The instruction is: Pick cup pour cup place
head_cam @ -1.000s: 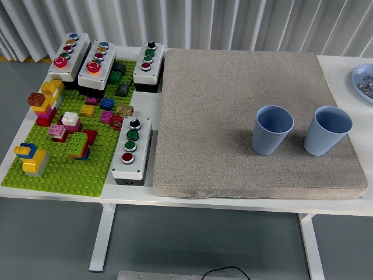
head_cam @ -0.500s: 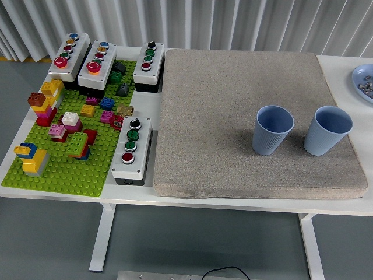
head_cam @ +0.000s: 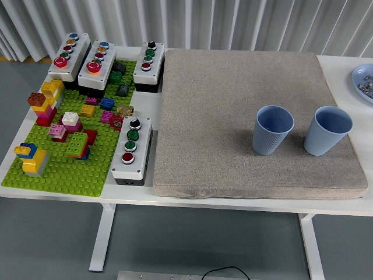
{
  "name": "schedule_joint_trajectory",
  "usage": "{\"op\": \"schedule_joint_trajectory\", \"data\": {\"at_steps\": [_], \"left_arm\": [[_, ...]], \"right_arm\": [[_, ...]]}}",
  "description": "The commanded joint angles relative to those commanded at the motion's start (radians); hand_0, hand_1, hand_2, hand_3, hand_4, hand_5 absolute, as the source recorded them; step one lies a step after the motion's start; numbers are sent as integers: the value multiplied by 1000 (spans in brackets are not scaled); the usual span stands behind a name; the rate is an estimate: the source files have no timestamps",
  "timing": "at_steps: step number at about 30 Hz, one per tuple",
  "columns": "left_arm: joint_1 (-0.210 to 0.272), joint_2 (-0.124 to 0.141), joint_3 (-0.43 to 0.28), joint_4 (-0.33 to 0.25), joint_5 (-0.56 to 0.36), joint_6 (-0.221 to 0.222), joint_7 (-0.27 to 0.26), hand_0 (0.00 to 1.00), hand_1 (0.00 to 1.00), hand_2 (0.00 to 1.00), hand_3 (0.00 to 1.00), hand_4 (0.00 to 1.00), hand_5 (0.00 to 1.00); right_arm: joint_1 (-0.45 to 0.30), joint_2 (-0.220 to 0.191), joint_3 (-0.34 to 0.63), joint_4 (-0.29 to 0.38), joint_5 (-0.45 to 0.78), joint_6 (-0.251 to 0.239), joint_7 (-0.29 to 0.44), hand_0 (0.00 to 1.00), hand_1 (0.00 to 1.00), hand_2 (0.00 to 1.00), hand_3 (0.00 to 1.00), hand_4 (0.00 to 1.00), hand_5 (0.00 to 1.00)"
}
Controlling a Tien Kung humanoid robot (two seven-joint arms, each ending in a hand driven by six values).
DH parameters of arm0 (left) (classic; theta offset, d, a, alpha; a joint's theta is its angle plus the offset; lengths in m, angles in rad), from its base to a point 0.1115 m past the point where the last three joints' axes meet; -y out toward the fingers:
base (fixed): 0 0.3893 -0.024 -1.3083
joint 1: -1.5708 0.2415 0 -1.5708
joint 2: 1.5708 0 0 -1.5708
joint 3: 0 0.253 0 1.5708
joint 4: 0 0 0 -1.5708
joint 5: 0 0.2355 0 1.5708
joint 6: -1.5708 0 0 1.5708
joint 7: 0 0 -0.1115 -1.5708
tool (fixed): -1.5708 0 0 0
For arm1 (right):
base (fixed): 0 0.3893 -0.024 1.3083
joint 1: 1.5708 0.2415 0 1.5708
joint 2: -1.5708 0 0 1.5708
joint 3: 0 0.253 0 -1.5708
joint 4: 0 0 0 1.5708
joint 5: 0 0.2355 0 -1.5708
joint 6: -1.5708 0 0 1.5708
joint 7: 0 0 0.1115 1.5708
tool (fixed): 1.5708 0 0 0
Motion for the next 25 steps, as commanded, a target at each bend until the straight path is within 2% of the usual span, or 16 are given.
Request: {"op": "schedule_joint_trajectory", "data": {"at_steps": [25], "left_arm": [[-3,0,-33,0,32,0,3,712,731,793,646,511,933]], "right_arm": [[2,-4,19,2,-10,0,-7,944,863,915,929,754,998]]}}
